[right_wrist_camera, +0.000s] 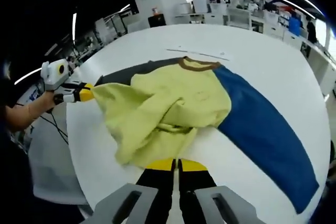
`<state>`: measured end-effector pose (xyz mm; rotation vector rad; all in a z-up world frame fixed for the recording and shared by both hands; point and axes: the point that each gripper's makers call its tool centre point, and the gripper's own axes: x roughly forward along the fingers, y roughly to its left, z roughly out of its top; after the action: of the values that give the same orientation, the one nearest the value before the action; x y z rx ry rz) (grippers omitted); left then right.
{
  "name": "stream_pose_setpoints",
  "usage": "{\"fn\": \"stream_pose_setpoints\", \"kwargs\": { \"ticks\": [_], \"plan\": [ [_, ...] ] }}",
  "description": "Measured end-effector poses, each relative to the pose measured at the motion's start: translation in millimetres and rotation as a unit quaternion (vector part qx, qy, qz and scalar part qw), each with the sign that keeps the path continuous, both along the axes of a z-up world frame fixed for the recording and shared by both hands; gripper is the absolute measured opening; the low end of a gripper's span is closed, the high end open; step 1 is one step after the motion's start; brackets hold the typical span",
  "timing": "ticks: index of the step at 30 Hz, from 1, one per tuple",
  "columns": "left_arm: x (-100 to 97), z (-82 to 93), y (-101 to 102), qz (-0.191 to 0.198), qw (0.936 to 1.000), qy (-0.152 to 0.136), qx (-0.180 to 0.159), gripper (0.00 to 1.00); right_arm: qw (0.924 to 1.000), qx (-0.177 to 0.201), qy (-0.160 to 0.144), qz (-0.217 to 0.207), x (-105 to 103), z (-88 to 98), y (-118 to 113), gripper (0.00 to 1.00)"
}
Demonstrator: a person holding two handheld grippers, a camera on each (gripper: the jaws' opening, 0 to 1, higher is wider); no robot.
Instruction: Fold the garment on the visible template until the final outline fits inside the template.
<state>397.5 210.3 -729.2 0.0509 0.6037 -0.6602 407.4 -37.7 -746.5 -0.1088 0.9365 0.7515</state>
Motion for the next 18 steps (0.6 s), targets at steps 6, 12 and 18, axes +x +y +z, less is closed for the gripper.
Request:
{"fn": "stream_pose_setpoints", "kwargs": {
  "ticks": [6, 12, 18],
  "plan": [
    [-15.7, -3.8, 12, 0.022, 0.9994, 0.022, 0.012, 0.0, 0.9999, 0.004, 0.003, -0.012, -18, 4.2, -4, 0.0],
    [-36.3, -5.6, 18, 0.034, 0.9986, 0.04, -0.01, 0.01, 0.9995, 0.012, 0.008, -0.03, -36, 6.7, -10, 0.0],
    [-53.0, -8.7, 25, 0.05, 0.9968, 0.058, -0.022, 0.01, 0.9984, 0.016, 0.014, -0.052, -50, 5.7, -14, 0.0]
  ]
}}
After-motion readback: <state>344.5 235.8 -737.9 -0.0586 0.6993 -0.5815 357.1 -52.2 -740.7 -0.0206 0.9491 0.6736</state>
